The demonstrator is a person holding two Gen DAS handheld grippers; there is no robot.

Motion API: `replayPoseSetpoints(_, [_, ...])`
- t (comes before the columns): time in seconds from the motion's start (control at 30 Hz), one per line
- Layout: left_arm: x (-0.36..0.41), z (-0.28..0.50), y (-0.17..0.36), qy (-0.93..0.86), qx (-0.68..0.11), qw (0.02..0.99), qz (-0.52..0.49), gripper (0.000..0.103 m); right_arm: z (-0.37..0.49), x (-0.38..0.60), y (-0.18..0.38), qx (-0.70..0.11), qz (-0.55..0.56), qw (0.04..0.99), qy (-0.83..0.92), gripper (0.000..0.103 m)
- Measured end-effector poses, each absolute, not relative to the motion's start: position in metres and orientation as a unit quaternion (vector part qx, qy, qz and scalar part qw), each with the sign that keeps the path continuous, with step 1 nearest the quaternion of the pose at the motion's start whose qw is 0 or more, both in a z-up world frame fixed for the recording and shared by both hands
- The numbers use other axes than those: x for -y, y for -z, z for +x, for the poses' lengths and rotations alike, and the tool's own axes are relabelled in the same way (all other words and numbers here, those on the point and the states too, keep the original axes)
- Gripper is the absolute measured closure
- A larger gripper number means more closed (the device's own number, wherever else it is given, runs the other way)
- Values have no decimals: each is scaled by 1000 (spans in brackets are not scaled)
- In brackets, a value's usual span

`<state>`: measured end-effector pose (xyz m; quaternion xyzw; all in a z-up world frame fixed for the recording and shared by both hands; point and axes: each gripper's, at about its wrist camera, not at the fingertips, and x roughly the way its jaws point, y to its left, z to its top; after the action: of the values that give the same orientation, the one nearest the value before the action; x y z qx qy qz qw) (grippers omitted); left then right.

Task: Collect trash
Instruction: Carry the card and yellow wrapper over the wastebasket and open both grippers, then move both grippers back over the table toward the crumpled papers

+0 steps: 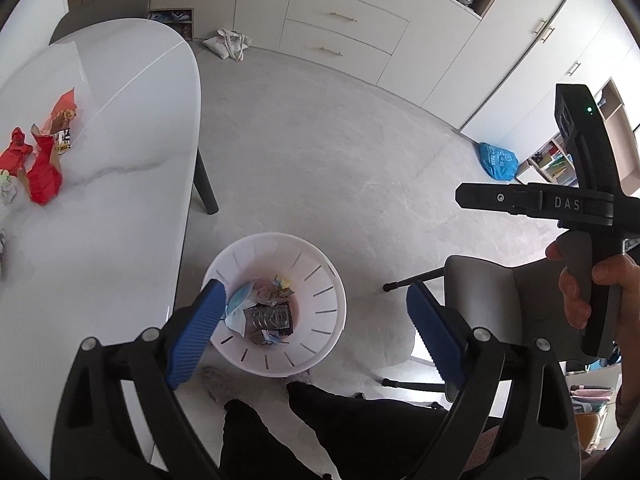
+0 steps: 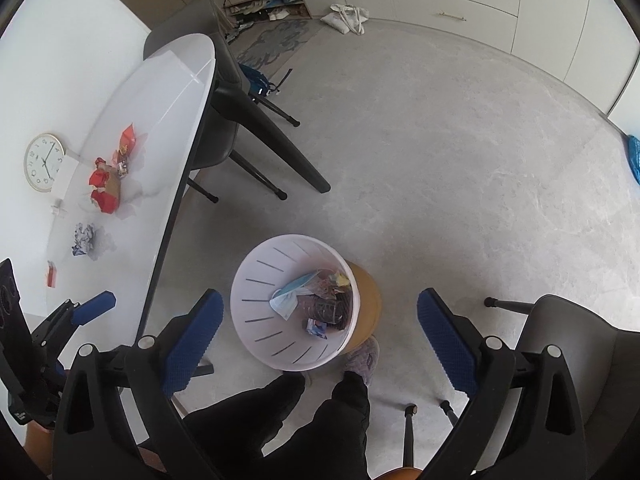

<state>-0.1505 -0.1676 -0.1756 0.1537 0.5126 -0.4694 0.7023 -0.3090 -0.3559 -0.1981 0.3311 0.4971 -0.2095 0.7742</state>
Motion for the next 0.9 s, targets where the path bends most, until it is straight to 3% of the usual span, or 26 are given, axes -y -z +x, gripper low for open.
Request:
replayPoseSetpoints(0.3, [137, -119, 154, 423, -503, 743, 127, 13, -281, 335, 172, -489, 297, 799, 188, 6])
replayPoseSetpoints(0.9, [-70, 21, 128, 234, -477, 844, 66, 11, -121, 192, 108, -459, 175, 869, 52, 3])
